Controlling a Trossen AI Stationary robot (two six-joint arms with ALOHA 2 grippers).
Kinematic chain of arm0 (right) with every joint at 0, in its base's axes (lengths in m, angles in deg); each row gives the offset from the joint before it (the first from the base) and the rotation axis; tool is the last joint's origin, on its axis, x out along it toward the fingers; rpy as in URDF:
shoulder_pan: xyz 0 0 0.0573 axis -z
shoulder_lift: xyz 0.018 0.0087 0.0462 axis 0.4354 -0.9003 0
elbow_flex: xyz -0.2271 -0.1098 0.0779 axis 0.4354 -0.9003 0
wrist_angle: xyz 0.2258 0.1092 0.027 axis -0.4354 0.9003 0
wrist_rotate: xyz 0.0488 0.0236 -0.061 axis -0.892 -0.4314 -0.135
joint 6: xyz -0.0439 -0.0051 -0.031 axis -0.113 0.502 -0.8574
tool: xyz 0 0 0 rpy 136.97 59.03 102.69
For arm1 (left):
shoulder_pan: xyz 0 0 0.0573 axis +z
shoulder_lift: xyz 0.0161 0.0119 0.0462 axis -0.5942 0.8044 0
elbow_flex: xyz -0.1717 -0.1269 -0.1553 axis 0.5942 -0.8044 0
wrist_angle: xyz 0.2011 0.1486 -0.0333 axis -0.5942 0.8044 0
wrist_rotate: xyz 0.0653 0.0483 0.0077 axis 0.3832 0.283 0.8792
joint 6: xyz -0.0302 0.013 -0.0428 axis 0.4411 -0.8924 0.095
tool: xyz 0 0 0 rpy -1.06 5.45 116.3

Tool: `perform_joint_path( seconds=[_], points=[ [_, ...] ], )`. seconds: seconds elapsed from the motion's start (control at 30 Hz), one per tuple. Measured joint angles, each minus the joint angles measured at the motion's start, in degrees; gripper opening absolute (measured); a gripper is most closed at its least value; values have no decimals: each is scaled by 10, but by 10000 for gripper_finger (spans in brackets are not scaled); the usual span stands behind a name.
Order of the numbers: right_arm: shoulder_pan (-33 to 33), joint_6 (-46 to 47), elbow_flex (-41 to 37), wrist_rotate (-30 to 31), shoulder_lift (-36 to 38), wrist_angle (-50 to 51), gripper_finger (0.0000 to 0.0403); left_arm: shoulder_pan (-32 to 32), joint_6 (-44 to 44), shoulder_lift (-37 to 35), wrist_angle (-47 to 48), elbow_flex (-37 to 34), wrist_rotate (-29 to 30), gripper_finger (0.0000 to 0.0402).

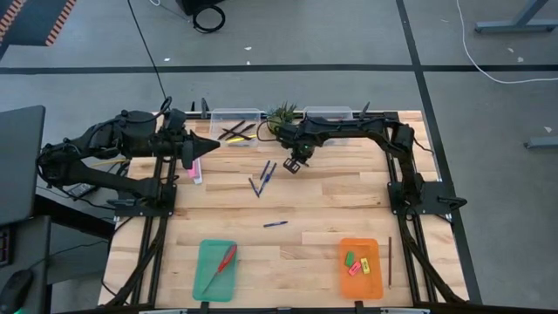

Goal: Sort crayons/erasers/pens/pencils in bins
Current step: Put the blue crayon into the right transparent bin

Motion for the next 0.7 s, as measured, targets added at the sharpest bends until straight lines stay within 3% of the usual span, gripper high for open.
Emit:
perform_joint_path(
  seconds=[0.23, 0.5, 0.7],
  points=[
    [11, -8, 0, -7, 0, -80, 49, 0, -1, 0, 0, 0, 0, 19],
    [37, 4, 0, -26, 0, -92, 87, 0, -1, 0, 0, 0, 0, 26],
    [50, 22, 0, -33, 0, -119, 91, 0, -1, 0, 0, 0, 0, 22]
  ],
)
